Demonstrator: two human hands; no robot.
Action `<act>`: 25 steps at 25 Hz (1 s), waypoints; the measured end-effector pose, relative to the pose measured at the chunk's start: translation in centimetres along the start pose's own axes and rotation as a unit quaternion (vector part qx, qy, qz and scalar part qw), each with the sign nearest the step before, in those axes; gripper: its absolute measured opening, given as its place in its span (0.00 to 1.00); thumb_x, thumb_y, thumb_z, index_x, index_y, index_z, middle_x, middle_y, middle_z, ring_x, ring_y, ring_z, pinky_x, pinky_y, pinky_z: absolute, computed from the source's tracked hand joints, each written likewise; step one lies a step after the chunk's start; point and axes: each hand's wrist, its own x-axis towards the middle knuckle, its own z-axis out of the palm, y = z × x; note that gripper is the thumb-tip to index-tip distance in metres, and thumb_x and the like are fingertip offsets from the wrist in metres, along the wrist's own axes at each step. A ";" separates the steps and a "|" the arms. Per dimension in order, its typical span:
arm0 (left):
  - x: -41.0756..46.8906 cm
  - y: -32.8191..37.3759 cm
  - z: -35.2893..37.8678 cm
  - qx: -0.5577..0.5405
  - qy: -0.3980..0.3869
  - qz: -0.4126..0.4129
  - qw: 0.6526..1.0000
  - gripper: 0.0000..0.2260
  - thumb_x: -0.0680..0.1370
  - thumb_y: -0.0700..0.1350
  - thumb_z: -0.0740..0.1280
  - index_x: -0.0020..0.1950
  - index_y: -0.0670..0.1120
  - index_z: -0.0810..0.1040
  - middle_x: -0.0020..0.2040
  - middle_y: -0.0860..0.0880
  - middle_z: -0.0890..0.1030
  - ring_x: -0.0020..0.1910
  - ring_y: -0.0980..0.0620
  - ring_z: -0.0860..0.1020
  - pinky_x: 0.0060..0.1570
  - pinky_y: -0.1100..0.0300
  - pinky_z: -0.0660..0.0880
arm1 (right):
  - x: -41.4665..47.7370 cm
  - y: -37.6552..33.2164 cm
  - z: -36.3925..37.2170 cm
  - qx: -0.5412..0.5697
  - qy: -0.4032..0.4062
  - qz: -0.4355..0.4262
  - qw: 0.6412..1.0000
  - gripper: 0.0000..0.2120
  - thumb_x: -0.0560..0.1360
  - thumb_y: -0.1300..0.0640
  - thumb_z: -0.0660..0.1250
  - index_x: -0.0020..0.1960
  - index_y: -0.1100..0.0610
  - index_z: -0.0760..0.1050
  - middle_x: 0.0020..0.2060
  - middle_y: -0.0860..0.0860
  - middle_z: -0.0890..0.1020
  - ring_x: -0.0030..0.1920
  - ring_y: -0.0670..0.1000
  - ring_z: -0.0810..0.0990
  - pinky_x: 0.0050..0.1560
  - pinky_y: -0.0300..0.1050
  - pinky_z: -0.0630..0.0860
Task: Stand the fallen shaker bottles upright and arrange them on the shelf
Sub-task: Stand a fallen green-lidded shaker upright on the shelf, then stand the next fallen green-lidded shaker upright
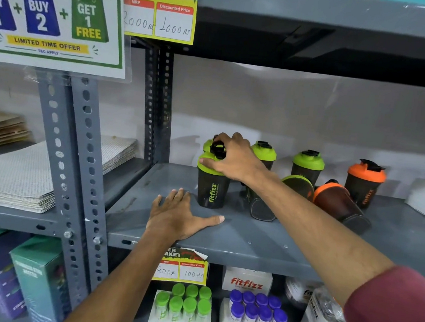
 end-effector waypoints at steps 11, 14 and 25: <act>-2.6 1.0 -0.2 -0.028 0.087 -0.006 0.996 0.53 0.60 0.85 0.54 0.69 0.46 0.73 0.70 0.46 0.75 0.69 0.43 0.72 0.71 0.45 0.67 | -3.9 3.4 -4.3 -0.008 0.091 0.069 0.993 0.35 0.77 0.30 0.51 0.72 0.53 0.69 0.65 0.59 0.72 0.68 0.62 0.71 0.60 0.60 0.75; -4.2 3.2 0.8 -0.019 0.094 -0.015 0.995 0.54 0.59 0.84 0.55 0.71 0.45 0.71 0.71 0.44 0.73 0.71 0.42 0.70 0.71 0.45 0.66 | -4.7 5.8 -4.5 -0.074 0.070 0.101 0.990 0.33 0.76 0.32 0.59 0.70 0.56 0.71 0.61 0.60 0.74 0.63 0.64 0.76 0.56 0.57 0.77; -5.5 8.1 3.2 0.061 0.157 -0.024 0.985 0.46 0.67 0.80 0.46 0.71 0.50 0.70 0.64 0.48 0.69 0.66 0.44 0.67 0.68 0.46 0.65 | -3.0 7.1 -1.2 -0.149 -0.126 0.171 0.966 0.41 0.69 0.29 0.65 0.72 0.55 0.69 0.67 0.55 0.76 0.66 0.58 0.76 0.56 0.48 0.73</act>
